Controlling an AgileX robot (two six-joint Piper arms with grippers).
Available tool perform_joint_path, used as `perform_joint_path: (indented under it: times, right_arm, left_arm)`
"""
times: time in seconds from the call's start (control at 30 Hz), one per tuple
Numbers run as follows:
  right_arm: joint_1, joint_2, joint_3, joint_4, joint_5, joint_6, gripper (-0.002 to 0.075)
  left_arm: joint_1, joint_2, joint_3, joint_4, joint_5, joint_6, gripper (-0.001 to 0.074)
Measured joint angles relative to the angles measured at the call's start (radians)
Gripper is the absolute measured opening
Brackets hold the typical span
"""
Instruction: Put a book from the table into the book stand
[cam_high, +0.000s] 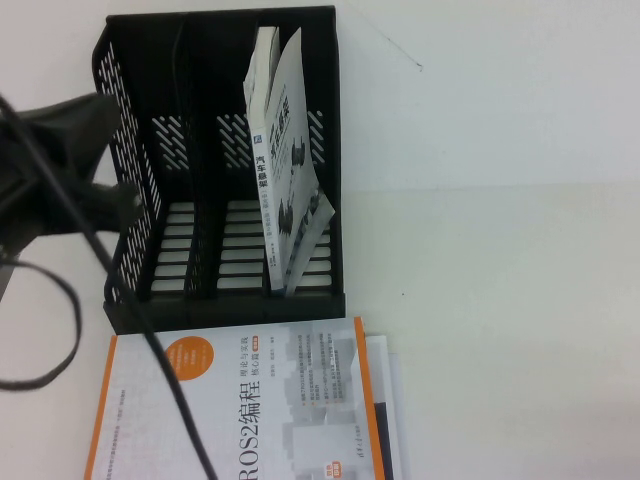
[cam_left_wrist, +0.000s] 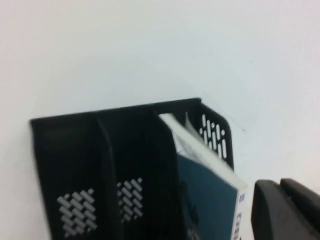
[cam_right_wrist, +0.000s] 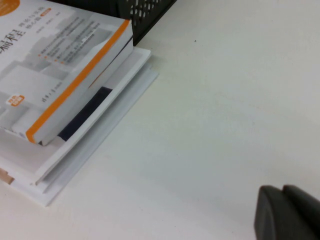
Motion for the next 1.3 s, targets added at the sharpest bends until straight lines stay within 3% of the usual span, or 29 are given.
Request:
perform_joint_path:
  times: [0.17,0.33,0.73,1.0,1.3]
  right_arm:
    - [0.000,0.000,0.000,0.000,0.000,0.000,0.0004]
    - [0.000,0.000,0.000,0.000,0.000,0.000,0.0004]
    - [0.000,0.000,0.000,0.000,0.000,0.000,0.0001]
    - [0.000,0.000,0.000,0.000,0.000,0.000,0.0000]
    - [0.000,0.000,0.000,0.000,0.000,0.000,-0.0001]
  left_arm:
    - [0.004,-0.138,0.026,0.006,0.152,-0.006,-0.0001]
    - [0.068,-0.327,0.120,0.052,0.327,0.045,-0.0001]
    - [0.372,-0.683,0.504,0.060,0.373,-0.121,-0.0001]
    - [0.387,-0.862,0.673,0.060,0.351,-0.161,-0.0002]
    - [0.387,-0.881,0.761,0.060,0.263,-0.223,-0.0002]
